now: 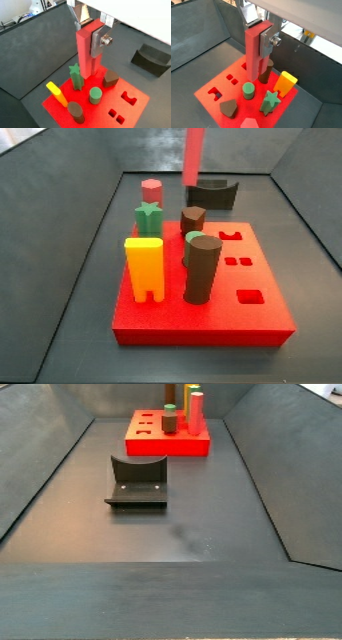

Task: Pick up the double-square object. Move up. Place the double-square object on the fixture. Regrasp the double-square object. Move to above the board. Insert the double-square object.
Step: Insert the double-square object.

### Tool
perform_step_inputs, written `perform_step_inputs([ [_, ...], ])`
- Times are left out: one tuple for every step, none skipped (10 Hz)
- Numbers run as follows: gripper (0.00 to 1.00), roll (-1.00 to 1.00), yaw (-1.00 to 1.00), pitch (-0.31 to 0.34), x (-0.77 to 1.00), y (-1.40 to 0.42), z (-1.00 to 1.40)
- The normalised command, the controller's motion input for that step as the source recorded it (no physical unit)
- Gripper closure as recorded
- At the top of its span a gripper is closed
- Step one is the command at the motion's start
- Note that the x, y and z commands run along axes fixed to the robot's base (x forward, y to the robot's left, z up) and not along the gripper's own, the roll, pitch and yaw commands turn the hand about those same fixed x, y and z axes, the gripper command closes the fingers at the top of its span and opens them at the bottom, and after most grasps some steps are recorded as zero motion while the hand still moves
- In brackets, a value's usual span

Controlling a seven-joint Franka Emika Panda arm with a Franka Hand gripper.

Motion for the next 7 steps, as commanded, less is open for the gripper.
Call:
perform_step_inputs([
  [1.0, 0.01, 0.0, 0.0, 1.0, -0.08, -0.13],
  [1.0, 0.01, 0.0, 0.0, 1.0, -0.07, -0.14],
  [1.0, 0.0, 0.0, 0.0, 1.0, -0.04, -0.17],
  [1.0, 0.0, 0.0, 0.0, 1.0, 0.0, -0.2],
  [1.0, 0.0, 0.0, 0.0, 1.0, 0.0, -0.23],
  [1.0, 0.0, 0.0, 0.0, 1.0, 0.0, -0.29],
  [1.0, 0.0, 0.0, 0.0, 1.0, 0.0, -0.35],
])
